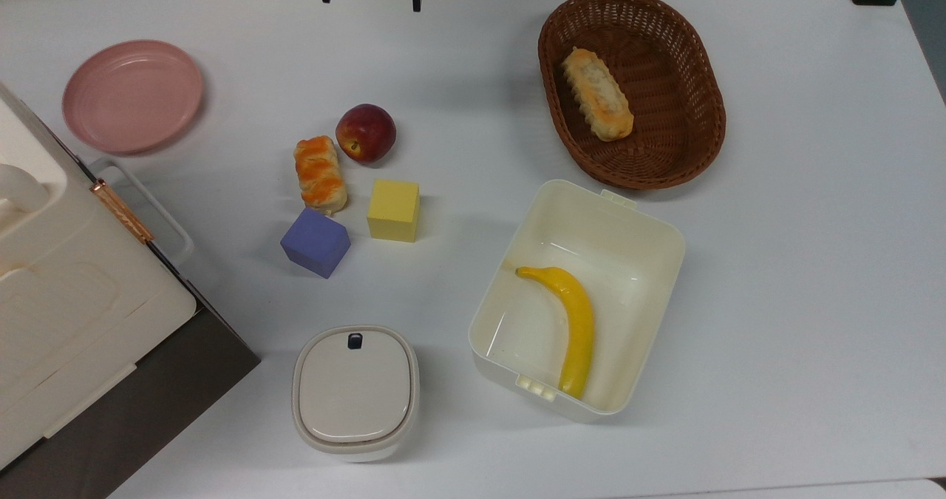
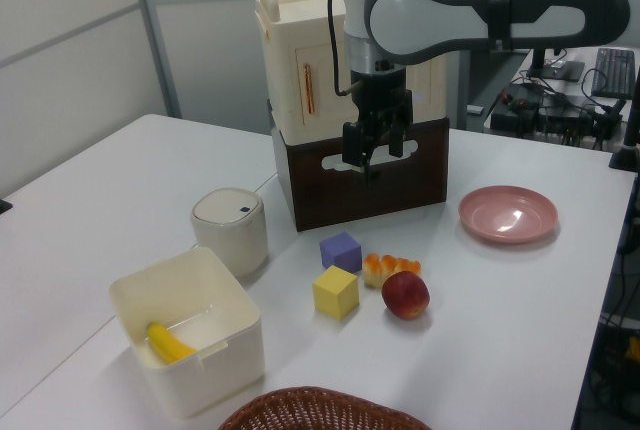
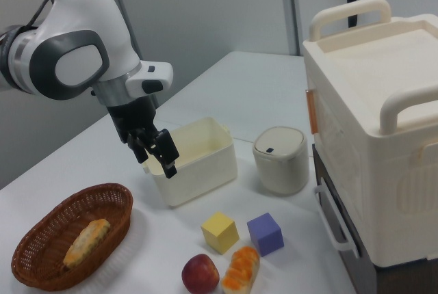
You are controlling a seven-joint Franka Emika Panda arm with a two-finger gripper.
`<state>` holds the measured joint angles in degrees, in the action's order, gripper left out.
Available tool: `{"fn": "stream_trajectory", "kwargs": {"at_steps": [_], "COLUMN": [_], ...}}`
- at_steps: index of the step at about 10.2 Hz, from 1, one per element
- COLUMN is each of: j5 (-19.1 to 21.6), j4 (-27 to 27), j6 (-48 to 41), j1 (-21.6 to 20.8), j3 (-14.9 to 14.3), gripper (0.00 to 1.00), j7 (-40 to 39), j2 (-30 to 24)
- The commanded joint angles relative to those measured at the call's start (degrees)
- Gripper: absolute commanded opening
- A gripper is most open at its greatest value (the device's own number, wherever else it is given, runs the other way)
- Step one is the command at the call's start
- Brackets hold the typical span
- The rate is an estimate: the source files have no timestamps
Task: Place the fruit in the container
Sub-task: 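Move the gripper from above the cabinet toward the red apple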
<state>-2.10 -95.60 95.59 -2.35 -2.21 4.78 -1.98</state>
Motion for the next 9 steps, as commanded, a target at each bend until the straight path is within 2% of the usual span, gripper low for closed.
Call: {"fn": "stream_trajectory", "kwargs": {"at_steps": [1, 4, 5, 7, 9], "j5": [1.1, 1.8, 1.8, 1.5, 1.3], "j4": [-0.9, -2.0, -2.8, -5.4, -8.6], "j6": [-1.2, -0.8, -0.7, 0.6, 2.5], "j1": [-1.2, -1.2, -0.7, -0.2, 2.5], "j3": [-1.1, -1.0, -1.0, -1.1, -1.1], "gripper": [1.00, 1.00, 1.00, 1.00, 1.00], "j7": [-0.2, -1.3, -5.1, -7.4, -14.5], "j2": [-0.8, -0.7, -0.7, -0.4, 0.0]}}
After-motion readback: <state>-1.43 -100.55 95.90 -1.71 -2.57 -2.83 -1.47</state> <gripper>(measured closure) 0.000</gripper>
